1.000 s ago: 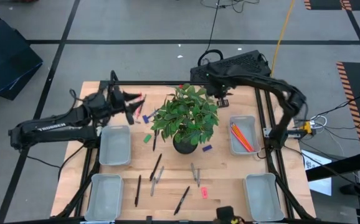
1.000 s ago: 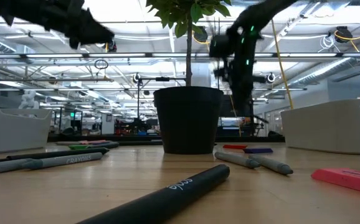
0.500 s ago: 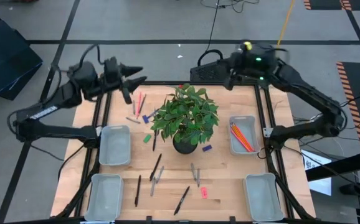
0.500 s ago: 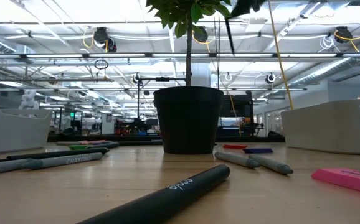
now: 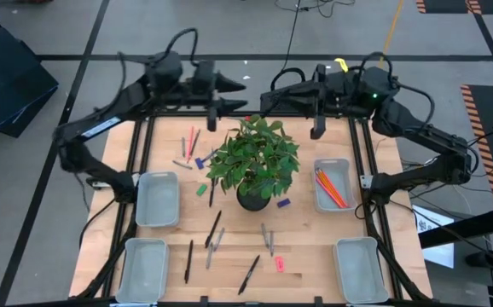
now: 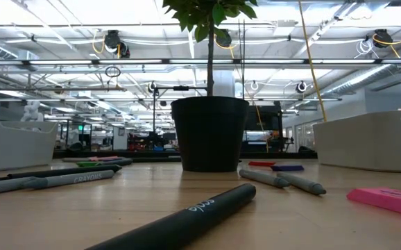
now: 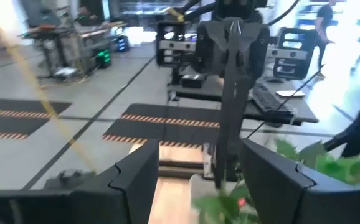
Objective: Sort crayons/erasers/pens/pencils in bins
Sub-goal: Put the black pen into the top left gray bin
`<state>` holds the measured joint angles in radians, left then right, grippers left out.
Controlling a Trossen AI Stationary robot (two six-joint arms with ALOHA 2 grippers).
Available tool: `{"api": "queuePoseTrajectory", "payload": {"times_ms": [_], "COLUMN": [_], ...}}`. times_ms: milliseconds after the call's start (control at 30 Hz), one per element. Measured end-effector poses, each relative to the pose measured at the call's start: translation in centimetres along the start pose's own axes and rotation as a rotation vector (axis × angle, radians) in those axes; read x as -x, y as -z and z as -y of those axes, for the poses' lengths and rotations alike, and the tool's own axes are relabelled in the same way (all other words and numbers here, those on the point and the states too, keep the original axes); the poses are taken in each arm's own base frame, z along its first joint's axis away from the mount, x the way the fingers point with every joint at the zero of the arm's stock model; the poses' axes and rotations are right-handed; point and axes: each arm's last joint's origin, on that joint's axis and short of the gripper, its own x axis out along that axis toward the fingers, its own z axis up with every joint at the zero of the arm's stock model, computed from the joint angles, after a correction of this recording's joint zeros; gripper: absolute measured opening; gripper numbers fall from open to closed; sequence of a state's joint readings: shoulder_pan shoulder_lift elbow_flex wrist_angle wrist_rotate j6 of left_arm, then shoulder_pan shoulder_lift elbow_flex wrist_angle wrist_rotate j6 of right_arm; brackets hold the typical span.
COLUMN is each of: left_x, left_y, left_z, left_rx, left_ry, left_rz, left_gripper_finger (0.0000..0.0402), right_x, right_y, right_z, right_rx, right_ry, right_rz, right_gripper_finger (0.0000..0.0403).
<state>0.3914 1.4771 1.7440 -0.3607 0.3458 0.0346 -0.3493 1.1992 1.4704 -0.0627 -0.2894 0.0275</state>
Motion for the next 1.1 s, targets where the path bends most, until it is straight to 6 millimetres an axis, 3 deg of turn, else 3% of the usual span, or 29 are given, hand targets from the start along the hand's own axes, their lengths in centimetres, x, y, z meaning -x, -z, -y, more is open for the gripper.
{"api": "queuePoseTrajectory", "payload": {"times_ms": [200,333,467,667,800,1100], "left_x": [-5.0,-6.6,-6.8,-4.8,-4.8,-7.9], "left_y": [0.9,0.7,0.6,-0.6,-0.6,0.3], "left_z": [-0.2,0.3,0.6,0.9,1.0,1.2], "left_rx": [-0.047,-0.058,-0.057,-0.035,-0.006,-0.017], "left_ry": [0.059,0.087,0.130,0.137,0.147,0.138], "left_rz": [-0.024,-0.017,-0.016,-0.002,-0.008,0.075], "left_gripper_finger": [0.0212,0.0201,0.0189,0.0186,0.0187,0.0203], "right_x": [-0.1,0.0,-0.1,0.0,-0.1,-0.1], "right_y": [0.0,-0.1,0.0,0.2,0.1,-0.2], "right_z": [-0.3,-0.3,-0.3,-0.3,-0.2,-0.3], "right_rx": [-0.006,0.004,0.006,0.025,0.036,0.047], "right_ry": [-0.014,-0.013,-0.009,-0.007,-0.006,-0.012], "right_rz": [-0.001,0.013,-0.003,-0.025,-0.008,0.029], "right_gripper_finger": [0.0024,0.0024,0.0024,0.0024,0.0024,0.0024]}}
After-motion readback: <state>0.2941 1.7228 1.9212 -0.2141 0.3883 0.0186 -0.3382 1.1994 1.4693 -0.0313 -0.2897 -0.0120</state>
